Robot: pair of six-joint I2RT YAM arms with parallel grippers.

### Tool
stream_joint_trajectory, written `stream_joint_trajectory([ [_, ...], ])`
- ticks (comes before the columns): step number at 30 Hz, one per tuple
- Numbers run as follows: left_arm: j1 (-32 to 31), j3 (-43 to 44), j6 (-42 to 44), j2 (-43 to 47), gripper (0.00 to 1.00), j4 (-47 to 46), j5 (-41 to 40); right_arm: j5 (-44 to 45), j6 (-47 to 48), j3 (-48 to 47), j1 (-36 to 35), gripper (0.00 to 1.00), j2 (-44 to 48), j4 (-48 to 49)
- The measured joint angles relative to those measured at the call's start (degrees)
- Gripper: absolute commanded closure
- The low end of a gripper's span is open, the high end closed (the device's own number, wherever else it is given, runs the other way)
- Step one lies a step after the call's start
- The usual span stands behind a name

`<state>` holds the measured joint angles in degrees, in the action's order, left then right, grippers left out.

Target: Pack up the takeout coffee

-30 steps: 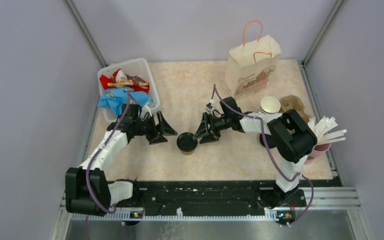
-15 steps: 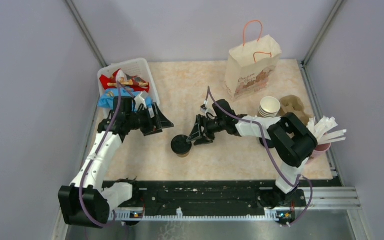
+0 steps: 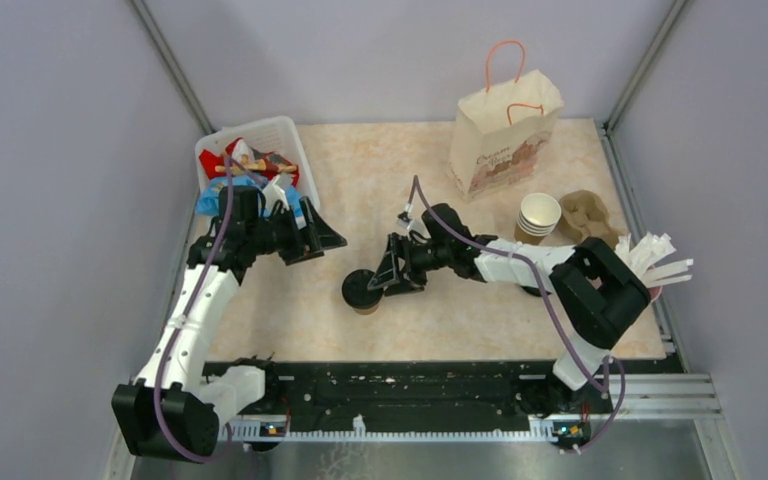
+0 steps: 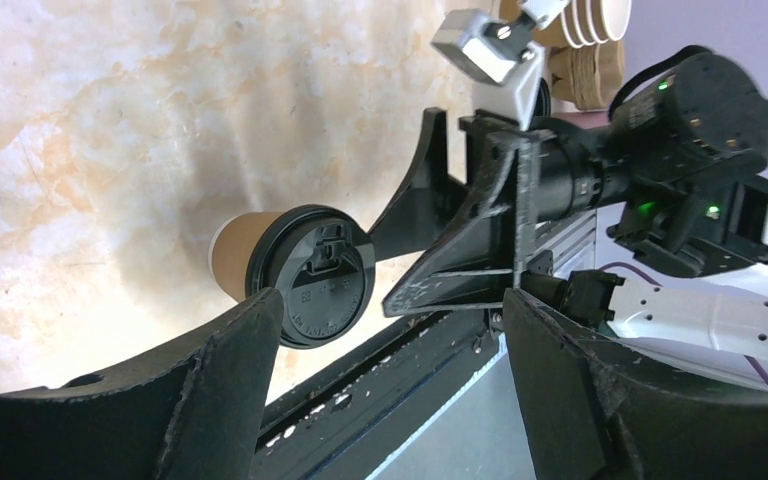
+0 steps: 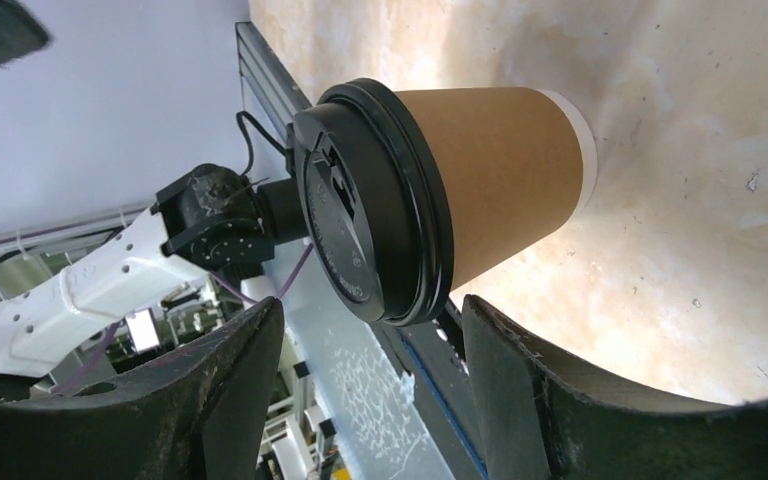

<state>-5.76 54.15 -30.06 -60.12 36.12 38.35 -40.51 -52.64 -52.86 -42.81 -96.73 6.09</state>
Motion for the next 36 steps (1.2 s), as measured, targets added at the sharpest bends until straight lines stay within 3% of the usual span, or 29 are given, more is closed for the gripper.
stream_joint_trajectory([
  [17,0.00,9.11,1.53,1.57,0.10,4.20,0.83,4.74,-4.26,-2.40,-3.54,0.42,-6.54,2.16],
  [30,0.00,12.37,3.04,2.89,0.10,6.60,-0.63,3.65,-7.28,-22.34,-3.69,0.39,-23.30,5.16],
  [34,0.00,13.20,3.26,2.89,0.10,7.93,-1.22,3.45,-7.56,-28.33,-4.09,0.35,-27.43,4.50],
  [36,0.00,14.03,3.28,2.89,0.09,8.28,-1.70,3.43,-7.48,-30.82,-4.33,0.28,-28.83,3.43],
])
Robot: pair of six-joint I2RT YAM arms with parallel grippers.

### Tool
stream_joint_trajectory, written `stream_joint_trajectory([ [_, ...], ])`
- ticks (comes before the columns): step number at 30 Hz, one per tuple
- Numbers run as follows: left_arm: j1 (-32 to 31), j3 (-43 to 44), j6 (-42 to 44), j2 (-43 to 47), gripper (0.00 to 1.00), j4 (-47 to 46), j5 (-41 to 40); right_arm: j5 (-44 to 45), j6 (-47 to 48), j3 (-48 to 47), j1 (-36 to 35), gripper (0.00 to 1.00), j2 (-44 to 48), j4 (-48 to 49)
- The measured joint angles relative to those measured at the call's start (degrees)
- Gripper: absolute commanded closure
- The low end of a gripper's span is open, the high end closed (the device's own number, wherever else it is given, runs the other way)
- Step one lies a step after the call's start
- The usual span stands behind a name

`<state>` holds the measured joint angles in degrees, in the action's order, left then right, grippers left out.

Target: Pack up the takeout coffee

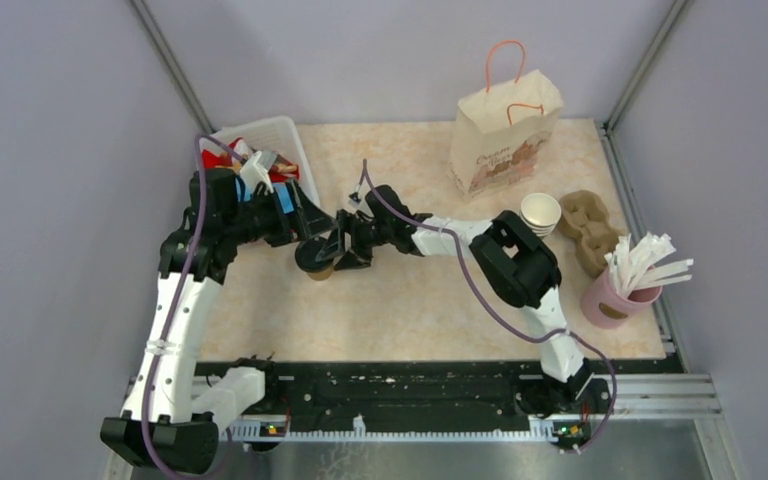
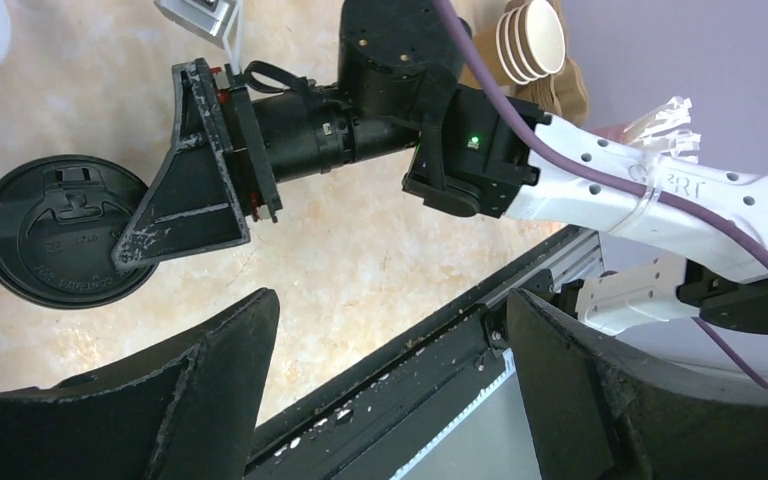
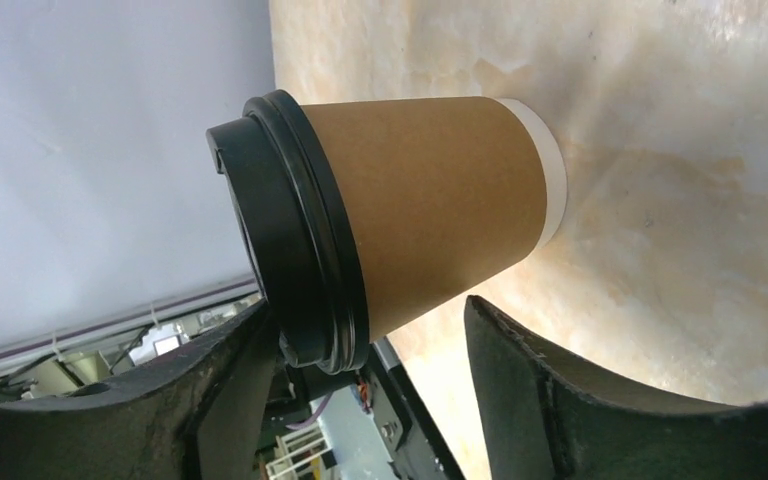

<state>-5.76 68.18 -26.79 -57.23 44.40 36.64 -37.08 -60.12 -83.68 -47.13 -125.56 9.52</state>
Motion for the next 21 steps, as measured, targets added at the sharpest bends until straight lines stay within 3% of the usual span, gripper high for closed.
stream_joint_trajectory([
  [3,0.00,1.18,0.17,0.00,0.09,0.31,-0.39,0.13,0.46,-2.54,-0.15,0.04,-0.87,-3.02],
  [4,0.00,1.62,0.42,-0.04,0.09,0.48,-0.63,0.17,0.81,-3.21,-0.15,0.02,-0.87,-4.39],
  [10,0.00,6.25,3.06,-0.44,0.07,4.24,-3.56,1.42,6.47,-7.87,0.28,0.01,1.49,-17.11],
  [14,0.00,9.40,4.46,-0.35,0.05,6.45,-5.05,6.45,13.18,-6.21,1.36,0.04,12.13,-30.64],
  [17,0.00,9.84,3.93,0.13,0.04,6.78,-4.48,17.68,21.14,-6.01,3.15,0.06,25.18,-44.68],
  [21,0.00,8.13,1.49,1.62,0.03,5.29,-2.23,35.15,32.35,-7.52,8.55,0.17,41.55,-60.06],
])
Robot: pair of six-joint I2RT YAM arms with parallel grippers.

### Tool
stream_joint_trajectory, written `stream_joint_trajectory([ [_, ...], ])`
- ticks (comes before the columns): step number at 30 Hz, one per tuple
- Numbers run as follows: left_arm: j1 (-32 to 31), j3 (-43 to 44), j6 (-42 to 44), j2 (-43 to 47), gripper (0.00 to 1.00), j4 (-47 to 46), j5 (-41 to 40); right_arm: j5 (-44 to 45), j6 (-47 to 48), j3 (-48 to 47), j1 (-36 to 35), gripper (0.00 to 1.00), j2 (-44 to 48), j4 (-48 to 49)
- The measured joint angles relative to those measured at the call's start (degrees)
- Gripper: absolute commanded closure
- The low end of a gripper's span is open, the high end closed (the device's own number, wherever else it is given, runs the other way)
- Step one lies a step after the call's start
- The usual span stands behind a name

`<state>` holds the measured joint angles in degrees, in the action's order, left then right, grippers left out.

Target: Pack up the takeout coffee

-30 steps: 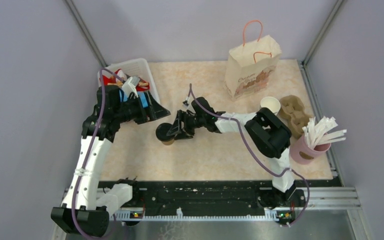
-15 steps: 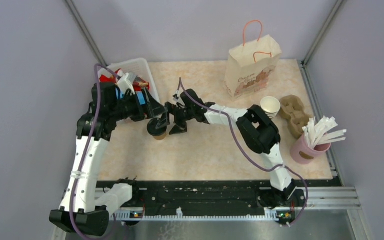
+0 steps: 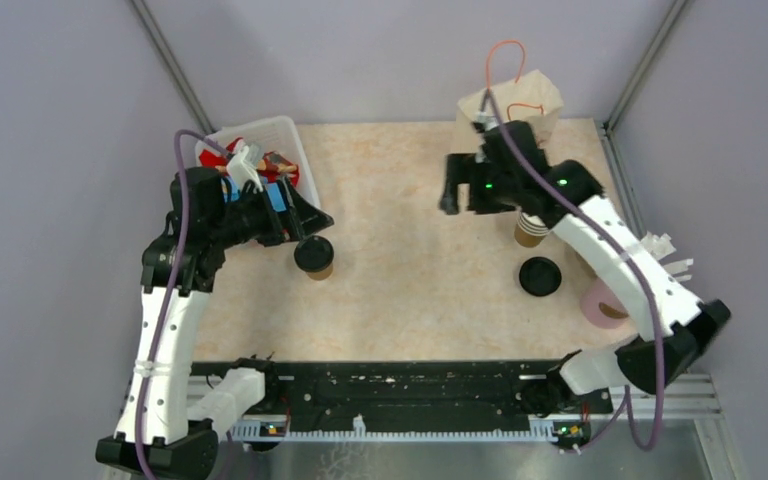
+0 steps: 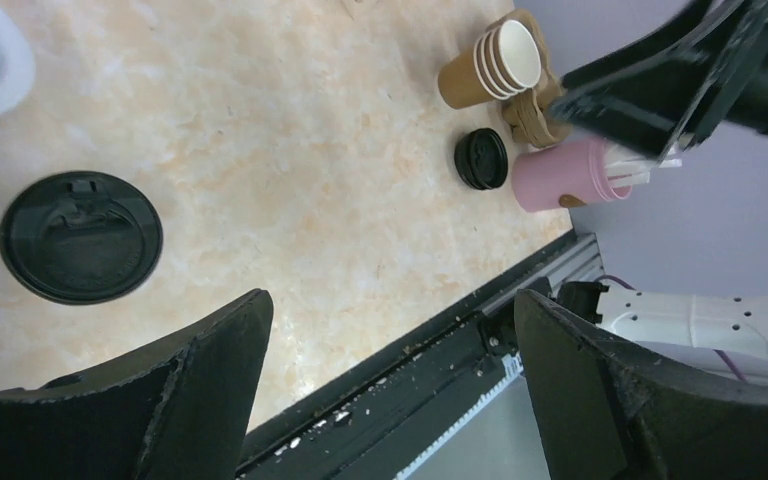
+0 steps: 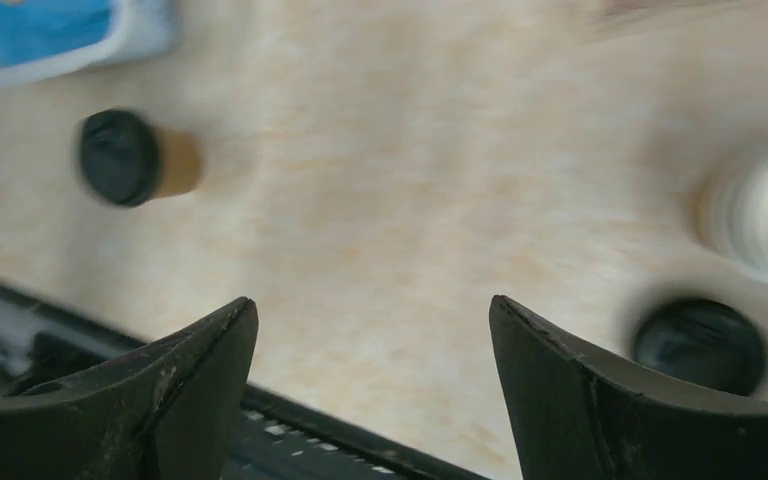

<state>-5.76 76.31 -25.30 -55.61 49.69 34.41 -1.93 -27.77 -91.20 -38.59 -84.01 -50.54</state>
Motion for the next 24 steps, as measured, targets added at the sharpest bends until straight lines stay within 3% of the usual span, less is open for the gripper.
stream_joint_trajectory([
  [5,0.00,-4.52,-2.54,0.63,0.02,-2.58,3.50,14.43,9.73,-0.81,13.07,0.25,4.90,-9.53],
  [11,-0.68,-5.57,-3.08,-4.98,0.02,-4.85,5.22,13.46,15.43,-0.72,25.31,0.34,-5.07,-8.83],
  [15,-1.14,-5.57,-3.08,-7.98,0.02,-6.08,5.35,11.50,17.35,-0.74,26.23,0.47,-10.05,-6.69],
  [24,-1.64,-5.29,-3.06,-10.62,0.02,-6.84,6.01,10.01,18.80,4.07,26.25,0.62,-12.41,-2.95],
])
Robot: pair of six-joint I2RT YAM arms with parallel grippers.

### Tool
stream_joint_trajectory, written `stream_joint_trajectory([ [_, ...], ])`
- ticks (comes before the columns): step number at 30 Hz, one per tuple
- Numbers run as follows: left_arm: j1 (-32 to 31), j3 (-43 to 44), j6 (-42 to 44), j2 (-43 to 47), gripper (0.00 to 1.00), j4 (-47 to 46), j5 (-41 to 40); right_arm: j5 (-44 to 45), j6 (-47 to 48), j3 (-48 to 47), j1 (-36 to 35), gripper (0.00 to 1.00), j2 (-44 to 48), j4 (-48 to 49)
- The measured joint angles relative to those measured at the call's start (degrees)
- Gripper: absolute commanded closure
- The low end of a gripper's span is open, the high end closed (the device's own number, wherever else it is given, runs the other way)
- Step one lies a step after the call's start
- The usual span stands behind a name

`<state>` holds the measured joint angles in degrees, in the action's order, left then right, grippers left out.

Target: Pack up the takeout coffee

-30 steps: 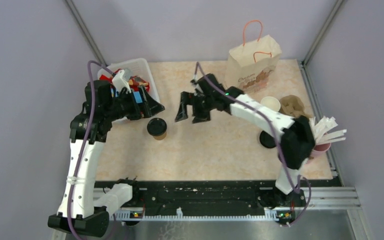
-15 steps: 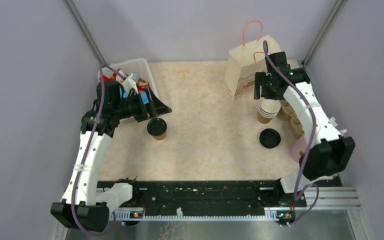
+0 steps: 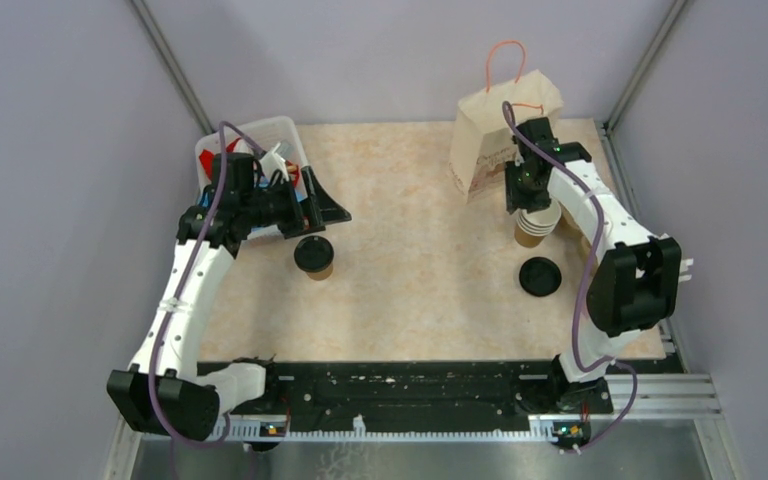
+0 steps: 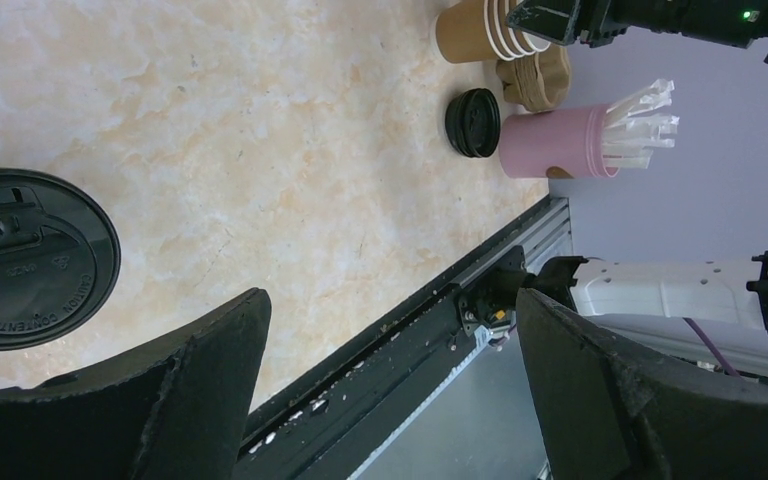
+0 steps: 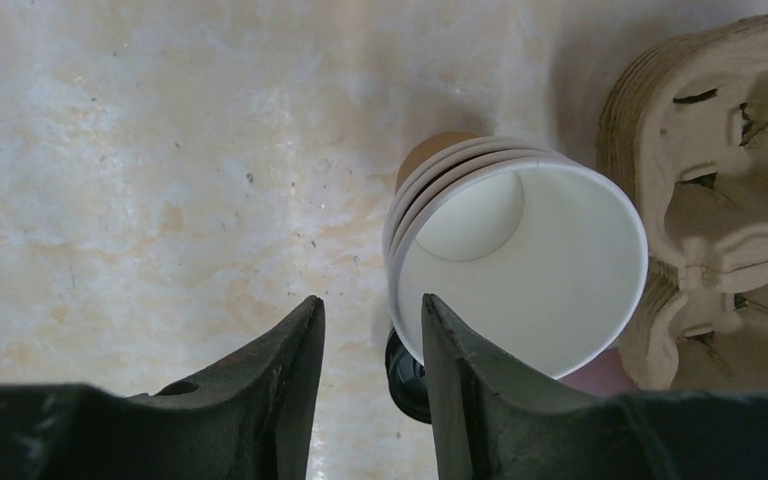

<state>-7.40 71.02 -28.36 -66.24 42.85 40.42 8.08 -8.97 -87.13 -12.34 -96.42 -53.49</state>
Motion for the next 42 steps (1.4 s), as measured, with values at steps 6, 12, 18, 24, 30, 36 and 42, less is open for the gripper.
stream_joint_trajectory([
  [6,-0.79,0.00,0.02,-0.44,0.02,-0.09,0.35,0.20,0.39,1.77,0.00,0.75,0.00,0.66],
  [12,-1.75,0.02,0.02,-0.68,0.02,-0.28,0.59,0.72,0.46,2.08,0.00,0.82,0.02,1.75],
  [18,-2.16,0.04,0.02,-0.81,0.02,-0.44,0.72,1.29,0.55,2.08,0.02,0.88,0.02,1.95],
  [24,-2.19,0.11,0.00,-1.05,0.02,-0.57,0.76,2.12,1.11,2.08,0.02,0.96,0.00,1.95],
  [30,-2.19,0.11,0.00,-1.18,0.02,-0.85,0.92,3.48,1.92,2.08,0.02,1.00,0.02,2.19],
  [36,-2.21,0.11,0.00,-1.18,0.02,-0.85,1.03,4.92,1.97,1.99,0.02,1.00,0.02,2.69],
  [42,-2.21,0.11,-0.02,-1.18,0.02,-0.85,1.36,6.23,1.90,1.95,0.02,1.00,1.97,2.67],
])
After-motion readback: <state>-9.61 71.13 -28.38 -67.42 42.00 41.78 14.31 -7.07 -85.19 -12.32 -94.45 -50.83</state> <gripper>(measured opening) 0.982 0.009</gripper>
